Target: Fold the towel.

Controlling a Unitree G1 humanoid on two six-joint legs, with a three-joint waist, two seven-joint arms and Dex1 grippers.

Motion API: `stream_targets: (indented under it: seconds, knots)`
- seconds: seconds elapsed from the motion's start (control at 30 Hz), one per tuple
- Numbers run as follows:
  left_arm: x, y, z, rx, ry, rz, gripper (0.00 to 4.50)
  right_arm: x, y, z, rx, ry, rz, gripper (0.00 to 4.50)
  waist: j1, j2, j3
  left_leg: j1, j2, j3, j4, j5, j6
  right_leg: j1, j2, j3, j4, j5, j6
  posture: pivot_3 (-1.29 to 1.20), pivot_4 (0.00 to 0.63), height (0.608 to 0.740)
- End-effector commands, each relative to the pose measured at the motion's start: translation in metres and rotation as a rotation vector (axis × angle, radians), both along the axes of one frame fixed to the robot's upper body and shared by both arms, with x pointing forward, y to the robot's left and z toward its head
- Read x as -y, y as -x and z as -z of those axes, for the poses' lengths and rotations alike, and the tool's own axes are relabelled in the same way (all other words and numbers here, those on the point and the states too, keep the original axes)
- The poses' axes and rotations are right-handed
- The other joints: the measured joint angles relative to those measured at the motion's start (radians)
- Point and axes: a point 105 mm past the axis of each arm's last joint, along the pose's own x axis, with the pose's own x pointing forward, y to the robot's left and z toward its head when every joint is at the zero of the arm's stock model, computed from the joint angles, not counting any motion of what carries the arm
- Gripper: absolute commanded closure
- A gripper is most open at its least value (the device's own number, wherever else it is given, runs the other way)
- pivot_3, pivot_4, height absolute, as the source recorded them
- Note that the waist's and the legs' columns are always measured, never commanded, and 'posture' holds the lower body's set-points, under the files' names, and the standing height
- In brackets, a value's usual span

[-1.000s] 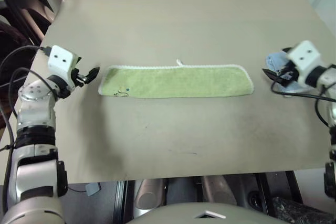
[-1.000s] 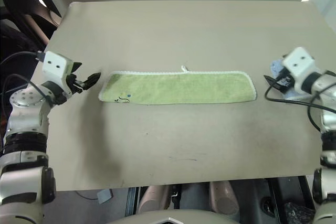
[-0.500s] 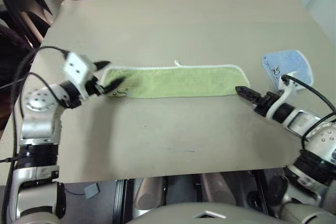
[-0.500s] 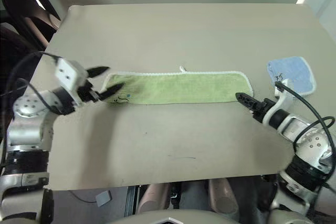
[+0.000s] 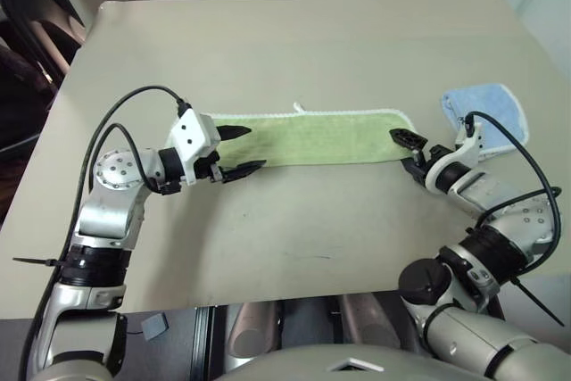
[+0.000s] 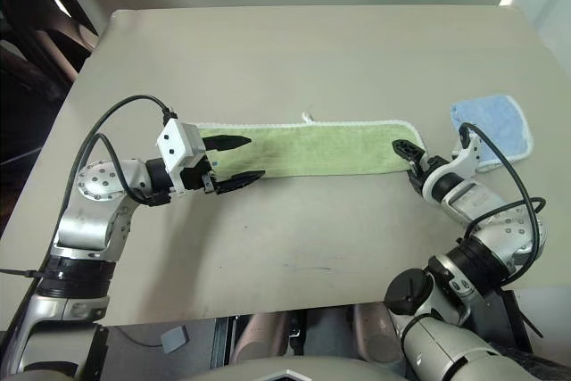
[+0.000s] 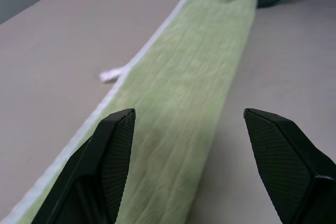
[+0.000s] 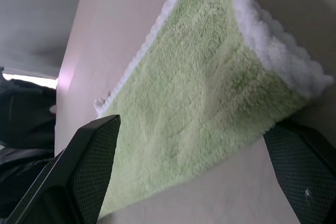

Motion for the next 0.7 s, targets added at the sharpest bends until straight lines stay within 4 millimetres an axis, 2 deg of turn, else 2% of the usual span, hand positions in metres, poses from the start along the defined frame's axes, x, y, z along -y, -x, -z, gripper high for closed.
stream_targets:
  seconds: [0.03,0.1,0.23,0.4,0.6,0.7]
  knots:
    - [0.008,0.007,-0.004,0.012,-0.005,0.034,0.96,0.008,-0.004,0.007,-0.052,-0.012,0.081,0.39,0.001,0.0,0.0,0.0,0.0,0.0,0.0,0.0,0.0,0.0,0.0,0.0,0.0,0.0,0.0,0.0,0.15,0.735]
    - [0.01,0.008,-0.004,0.011,-0.002,0.038,0.96,0.011,-0.005,0.004,-0.047,-0.019,0.103,0.94,0.003,0.0,0.0,0.0,0.0,0.0,0.0,0.0,0.0,0.0,0.0,0.0,0.0,0.0,0.0,0.0,0.15,0.735]
    - [0.013,0.009,-0.004,0.013,-0.001,0.038,0.96,0.023,-0.006,0.001,-0.042,-0.023,0.168,2.54,0.009,0.0,0.0,-0.001,0.0,0.0,-0.001,0.0,0.0,-0.001,0.0,0.0,0.0,-0.001,0.002,0.0,0.15,0.735]
    - [0.012,0.01,-0.001,0.011,-0.006,0.033,0.96,0.04,-0.003,-0.001,-0.036,-0.009,0.243,4.31,0.011,0.0,0.0,-0.005,0.0,0.0,-0.001,-0.002,-0.001,-0.006,0.0,0.0,0.0,-0.003,0.002,0.0,0.15,0.735]
    - [0.012,0.008,0.001,0.012,-0.01,0.03,0.96,0.074,0.001,-0.033,0.086,0.123,0.277,4.41,0.023,0.002,0.001,-0.01,0.0,0.0,0.0,-0.002,-0.001,-0.008,-0.001,-0.001,0.0,-0.002,0.003,0.0,0.15,0.735]
    - [0.013,0.007,0.002,0.012,-0.011,0.031,0.96,0.079,0.0,-0.042,0.118,0.169,0.261,4.41,0.023,0.001,0.001,-0.01,-0.001,0.001,0.0,-0.001,0.0,-0.008,-0.002,-0.001,0.0,-0.002,0.004,0.0,0.15,0.735]
